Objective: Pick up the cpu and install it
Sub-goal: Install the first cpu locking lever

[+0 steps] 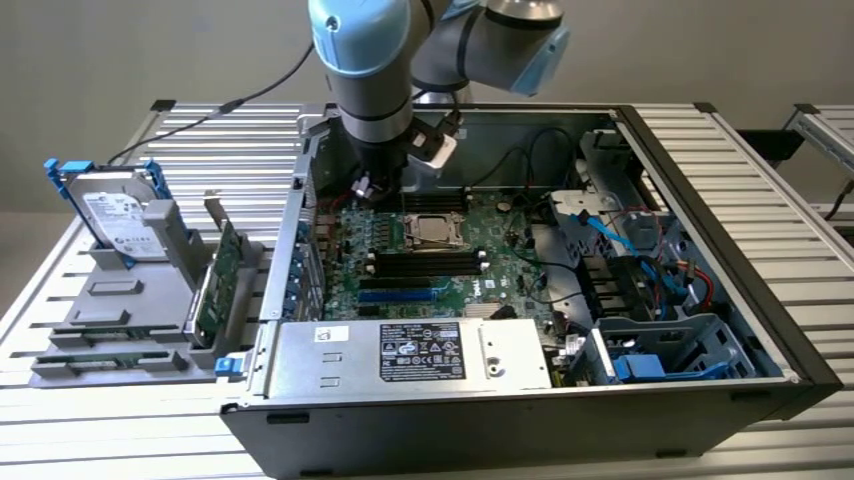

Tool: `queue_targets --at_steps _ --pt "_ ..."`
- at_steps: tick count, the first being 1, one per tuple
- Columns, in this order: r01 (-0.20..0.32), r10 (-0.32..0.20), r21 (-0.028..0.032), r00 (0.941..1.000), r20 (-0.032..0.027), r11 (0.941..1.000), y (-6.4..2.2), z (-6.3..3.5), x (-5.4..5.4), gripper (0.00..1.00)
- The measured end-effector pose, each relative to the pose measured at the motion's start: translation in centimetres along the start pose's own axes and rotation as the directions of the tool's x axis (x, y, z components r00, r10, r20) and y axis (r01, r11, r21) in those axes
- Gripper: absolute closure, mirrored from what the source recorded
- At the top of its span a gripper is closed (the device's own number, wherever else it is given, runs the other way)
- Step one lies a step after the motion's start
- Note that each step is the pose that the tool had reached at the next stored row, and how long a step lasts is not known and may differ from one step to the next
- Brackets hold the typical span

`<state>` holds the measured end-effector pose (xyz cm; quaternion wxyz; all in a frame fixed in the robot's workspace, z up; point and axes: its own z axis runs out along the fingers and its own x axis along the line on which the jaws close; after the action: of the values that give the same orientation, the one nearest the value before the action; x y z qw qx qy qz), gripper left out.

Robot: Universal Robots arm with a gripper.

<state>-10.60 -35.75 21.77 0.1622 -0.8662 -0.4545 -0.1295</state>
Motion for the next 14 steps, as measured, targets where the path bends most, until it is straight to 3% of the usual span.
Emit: queue_targets --at_steps 8,12,14 --pt "-0.010 0.010 -0.0036 1.0000 -0.0024 0.9999 0.78 0.07 0.52 0.89" --pt "-0.036 0.036 -0.0142 0.9993 -0.0074 0.9992 0.73 0.08 0.49 0.89" --pt "-0.042 0.042 -0.0164 0.9991 -0.0083 0.9990 0.82 0.07 0.54 0.89"
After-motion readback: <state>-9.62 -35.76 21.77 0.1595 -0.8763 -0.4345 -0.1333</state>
